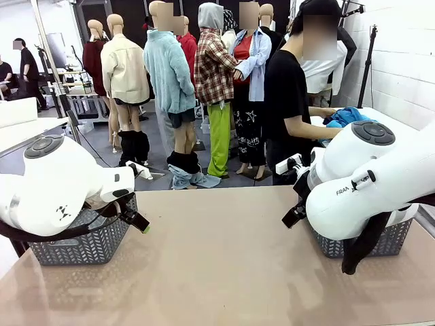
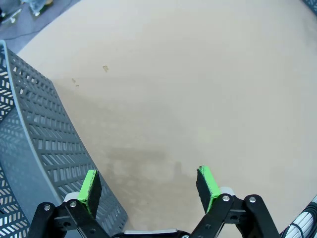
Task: Sort the tops and bottoms.
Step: Lift clothes from the center of the table with your left hand.
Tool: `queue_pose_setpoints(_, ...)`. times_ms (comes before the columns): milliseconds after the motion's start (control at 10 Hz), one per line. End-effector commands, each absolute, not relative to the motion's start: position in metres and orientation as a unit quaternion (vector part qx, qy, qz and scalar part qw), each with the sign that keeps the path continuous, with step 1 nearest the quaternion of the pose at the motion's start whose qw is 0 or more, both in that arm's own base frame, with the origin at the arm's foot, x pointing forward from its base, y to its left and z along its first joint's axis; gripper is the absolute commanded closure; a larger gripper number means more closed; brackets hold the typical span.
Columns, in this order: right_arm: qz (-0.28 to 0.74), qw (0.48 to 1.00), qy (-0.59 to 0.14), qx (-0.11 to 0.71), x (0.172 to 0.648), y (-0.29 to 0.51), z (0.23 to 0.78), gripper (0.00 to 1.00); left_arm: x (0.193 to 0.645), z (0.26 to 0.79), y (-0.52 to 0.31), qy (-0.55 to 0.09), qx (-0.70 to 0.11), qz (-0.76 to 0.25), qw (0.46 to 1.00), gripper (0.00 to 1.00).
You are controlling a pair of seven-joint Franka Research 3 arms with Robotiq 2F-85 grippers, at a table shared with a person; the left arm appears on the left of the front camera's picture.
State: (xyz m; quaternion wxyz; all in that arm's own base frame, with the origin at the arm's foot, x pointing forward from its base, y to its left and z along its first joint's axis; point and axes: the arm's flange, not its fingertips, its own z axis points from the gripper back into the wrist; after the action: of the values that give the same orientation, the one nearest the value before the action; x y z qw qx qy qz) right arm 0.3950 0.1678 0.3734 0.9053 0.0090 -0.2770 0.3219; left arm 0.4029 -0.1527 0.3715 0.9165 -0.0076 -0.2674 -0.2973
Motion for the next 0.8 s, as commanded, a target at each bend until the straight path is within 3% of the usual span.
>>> queue_pose_setpoints(0,0.322,0.905,-0.277,0.009,0.395,0.168,0.373,0.0,0.403,0.371,-0.151,-0.267,-0.008,-0.296,0.917,0.0)
queue_pose_setpoints(500,0.322,0.905,-0.277,0.009,0.395,0.168,0.373,0.0,0.403,0.371,-0.153,-0.267,-0.007,-0.297,0.917,0.0)
queue_pose_setpoints(700,0.309,0.888,-0.339,-0.013,0.39,0.173,0.419,0.0,0.399,0.408,-0.158,-0.334,0.008,-0.328,0.884,0.0)
